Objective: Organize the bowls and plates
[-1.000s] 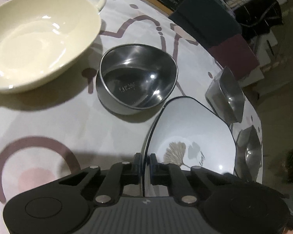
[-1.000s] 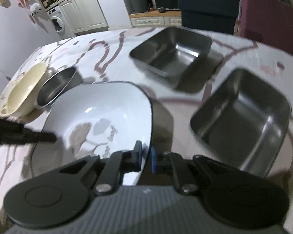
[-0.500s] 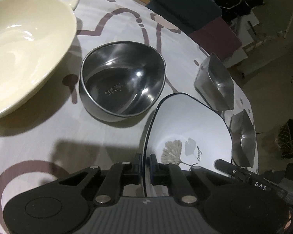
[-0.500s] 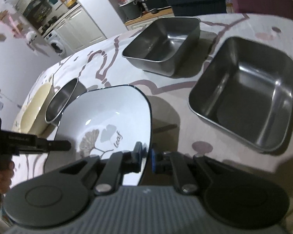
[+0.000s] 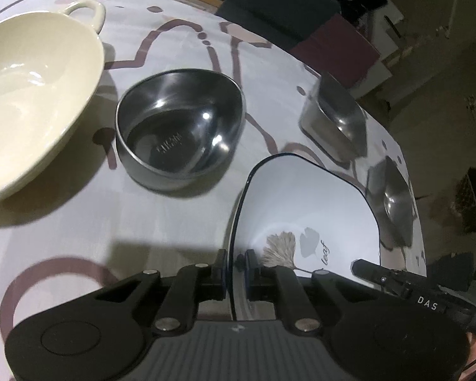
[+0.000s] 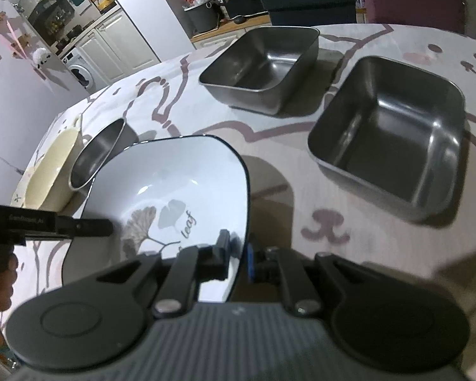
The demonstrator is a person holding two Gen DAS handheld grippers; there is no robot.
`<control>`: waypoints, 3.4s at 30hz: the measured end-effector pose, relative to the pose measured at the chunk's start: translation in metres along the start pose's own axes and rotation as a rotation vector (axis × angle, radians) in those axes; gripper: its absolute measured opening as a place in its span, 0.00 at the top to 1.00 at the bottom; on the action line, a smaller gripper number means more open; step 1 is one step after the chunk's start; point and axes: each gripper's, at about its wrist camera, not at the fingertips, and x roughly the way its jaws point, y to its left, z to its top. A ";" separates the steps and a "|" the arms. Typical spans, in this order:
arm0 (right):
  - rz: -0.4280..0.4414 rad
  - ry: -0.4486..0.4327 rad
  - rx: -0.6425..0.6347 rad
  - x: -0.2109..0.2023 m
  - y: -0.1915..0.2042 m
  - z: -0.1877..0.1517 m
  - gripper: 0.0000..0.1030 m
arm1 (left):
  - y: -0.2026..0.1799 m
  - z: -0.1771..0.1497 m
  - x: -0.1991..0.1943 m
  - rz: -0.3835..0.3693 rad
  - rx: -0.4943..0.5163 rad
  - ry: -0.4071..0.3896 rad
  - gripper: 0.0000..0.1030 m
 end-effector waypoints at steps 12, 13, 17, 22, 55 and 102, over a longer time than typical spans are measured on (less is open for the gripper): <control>-0.010 -0.007 -0.006 -0.049 0.017 -0.052 0.87 | -0.009 -0.052 -0.039 -0.009 0.014 0.030 0.90; -0.011 -0.006 -0.006 -0.052 0.019 -0.057 0.87 | -0.008 -0.056 -0.041 -0.008 0.015 0.035 0.90; -0.011 0.004 -0.005 -0.058 0.023 -0.075 0.87 | -0.006 -0.071 -0.044 0.000 0.021 0.058 0.90; -0.016 0.017 -0.019 -0.062 0.030 -0.092 0.86 | 0.001 -0.085 -0.046 -0.012 0.022 0.078 0.89; -0.103 0.026 0.016 -0.044 0.035 -0.089 0.85 | 0.007 -0.073 -0.017 0.034 0.000 0.115 0.86; -0.170 -0.025 0.007 -0.087 0.032 -0.114 0.24 | -0.018 -0.094 -0.065 0.070 0.166 0.041 0.26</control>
